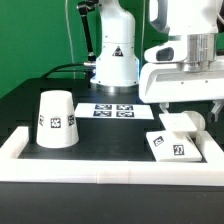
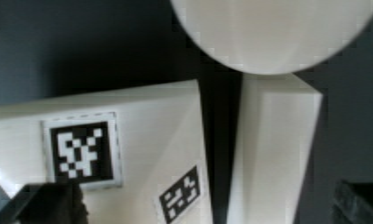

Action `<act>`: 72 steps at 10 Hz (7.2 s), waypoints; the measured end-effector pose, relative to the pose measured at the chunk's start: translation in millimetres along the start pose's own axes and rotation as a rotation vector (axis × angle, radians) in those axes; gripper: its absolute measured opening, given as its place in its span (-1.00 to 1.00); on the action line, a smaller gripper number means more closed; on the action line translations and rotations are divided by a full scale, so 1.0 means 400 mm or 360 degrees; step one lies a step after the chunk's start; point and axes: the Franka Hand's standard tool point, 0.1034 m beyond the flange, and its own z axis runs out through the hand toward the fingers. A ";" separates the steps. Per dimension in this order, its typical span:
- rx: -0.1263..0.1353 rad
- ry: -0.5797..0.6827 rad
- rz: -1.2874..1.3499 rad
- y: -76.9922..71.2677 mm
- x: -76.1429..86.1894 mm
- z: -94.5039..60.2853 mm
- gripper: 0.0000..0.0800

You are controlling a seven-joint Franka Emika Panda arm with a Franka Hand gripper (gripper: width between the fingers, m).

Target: Assemble lamp

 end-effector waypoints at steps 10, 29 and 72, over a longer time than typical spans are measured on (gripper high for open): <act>-0.0022 0.0000 -0.0020 0.074 -0.008 0.041 0.75; -0.0011 -0.0111 0.0129 -0.061 -0.136 -0.033 0.75; 0.0195 -0.1257 -0.0050 0.059 -0.067 -0.122 0.44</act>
Offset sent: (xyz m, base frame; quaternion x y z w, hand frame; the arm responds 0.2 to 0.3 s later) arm 0.0326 0.0056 -0.0003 0.0451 -0.0016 0.0156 0.9989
